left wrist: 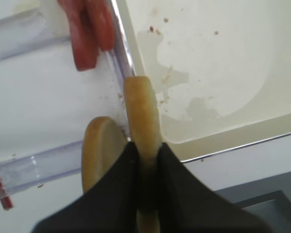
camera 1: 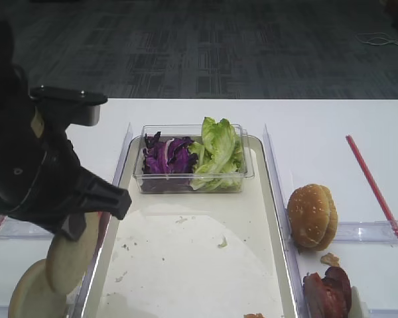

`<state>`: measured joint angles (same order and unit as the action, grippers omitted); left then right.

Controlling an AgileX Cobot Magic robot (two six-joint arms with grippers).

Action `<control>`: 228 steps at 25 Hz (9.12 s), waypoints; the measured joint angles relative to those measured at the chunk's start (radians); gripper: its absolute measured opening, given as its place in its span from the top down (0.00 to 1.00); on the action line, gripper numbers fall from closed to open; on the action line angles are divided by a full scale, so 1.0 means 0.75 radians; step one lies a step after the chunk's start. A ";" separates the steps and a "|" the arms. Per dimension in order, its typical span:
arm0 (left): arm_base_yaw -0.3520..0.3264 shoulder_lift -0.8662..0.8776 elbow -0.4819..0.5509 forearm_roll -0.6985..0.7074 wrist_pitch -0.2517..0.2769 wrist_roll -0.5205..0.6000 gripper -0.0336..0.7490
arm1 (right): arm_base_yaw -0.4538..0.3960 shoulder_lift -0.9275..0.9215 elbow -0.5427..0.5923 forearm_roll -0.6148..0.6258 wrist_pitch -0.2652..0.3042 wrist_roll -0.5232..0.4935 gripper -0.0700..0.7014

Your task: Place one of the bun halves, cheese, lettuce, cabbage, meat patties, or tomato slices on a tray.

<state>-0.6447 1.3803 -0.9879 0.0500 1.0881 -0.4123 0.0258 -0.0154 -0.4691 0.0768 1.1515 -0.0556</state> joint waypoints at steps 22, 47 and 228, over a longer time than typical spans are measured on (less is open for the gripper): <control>0.009 -0.219 0.170 -0.400 -0.370 0.110 0.90 | 0.000 0.000 0.000 0.000 0.000 -0.002 0.38; 0.223 0.046 0.382 -1.720 -0.505 1.369 0.92 | 0.000 0.000 0.000 0.000 0.000 -0.002 0.38; 0.874 0.156 -0.134 -0.091 0.166 0.634 0.56 | 0.000 0.000 0.000 0.000 0.000 0.000 0.38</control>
<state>0.0107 1.4976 -1.0880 -0.0181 1.2123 0.0629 0.0258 -0.0154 -0.4691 0.0768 1.1515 -0.0555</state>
